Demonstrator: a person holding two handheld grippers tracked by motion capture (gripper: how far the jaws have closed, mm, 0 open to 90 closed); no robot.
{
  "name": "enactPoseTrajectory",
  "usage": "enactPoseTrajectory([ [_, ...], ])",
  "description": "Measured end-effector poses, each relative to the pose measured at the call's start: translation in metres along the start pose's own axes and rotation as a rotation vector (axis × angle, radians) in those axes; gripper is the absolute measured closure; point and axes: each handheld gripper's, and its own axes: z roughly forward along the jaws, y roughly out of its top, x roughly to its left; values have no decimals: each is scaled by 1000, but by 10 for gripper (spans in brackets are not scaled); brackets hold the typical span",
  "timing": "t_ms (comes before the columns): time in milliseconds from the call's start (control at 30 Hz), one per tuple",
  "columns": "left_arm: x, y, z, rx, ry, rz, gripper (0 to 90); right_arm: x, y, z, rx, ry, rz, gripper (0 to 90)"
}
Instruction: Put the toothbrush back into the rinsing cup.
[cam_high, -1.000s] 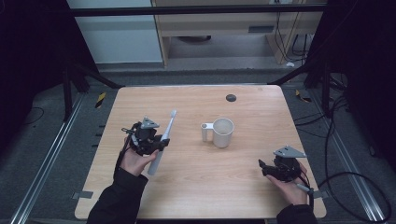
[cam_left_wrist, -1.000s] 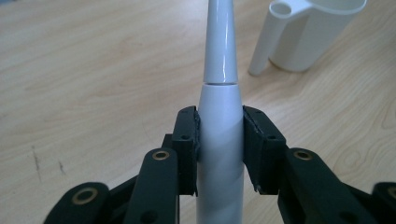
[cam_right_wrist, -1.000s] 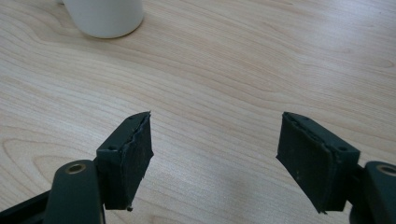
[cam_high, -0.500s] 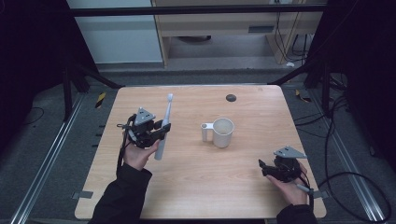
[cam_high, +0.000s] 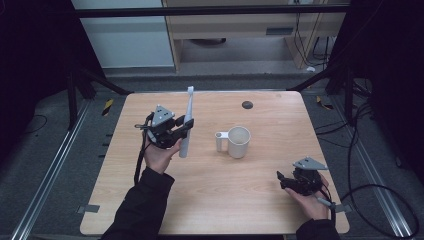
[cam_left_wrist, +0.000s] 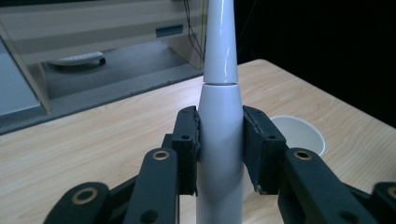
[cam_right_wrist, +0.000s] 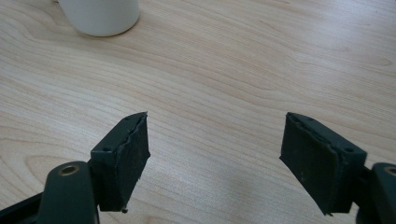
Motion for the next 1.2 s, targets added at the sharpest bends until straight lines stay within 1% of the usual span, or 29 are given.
enactPoseTrajectory([
  [233,-7,12,9,-62,-30,-16,672,0,-1,2,8,5,4,227],
  [367,-12,17,14,-105,-42,-16,672,0,-2,2,5,5,6,225],
  [467,-15,20,17,-113,-47,-12,672,0,-3,3,8,7,9,221],
  [533,-21,25,22,-120,-50,-1,672,0,-3,4,9,7,7,216],
  [667,-26,30,28,-134,-59,-5,672,1,-3,4,7,10,1,209],
  [700,-29,32,33,-142,-69,-8,672,1,-3,4,6,10,1,208],
  [800,-35,35,39,-152,-77,-10,672,1,-3,5,0,6,-3,207],
  [1000,-46,36,53,-175,-80,-5,671,1,-3,5,-4,13,-5,203],
  [1200,-52,36,67,-183,-80,-19,672,1,-3,6,-11,13,1,197],
])
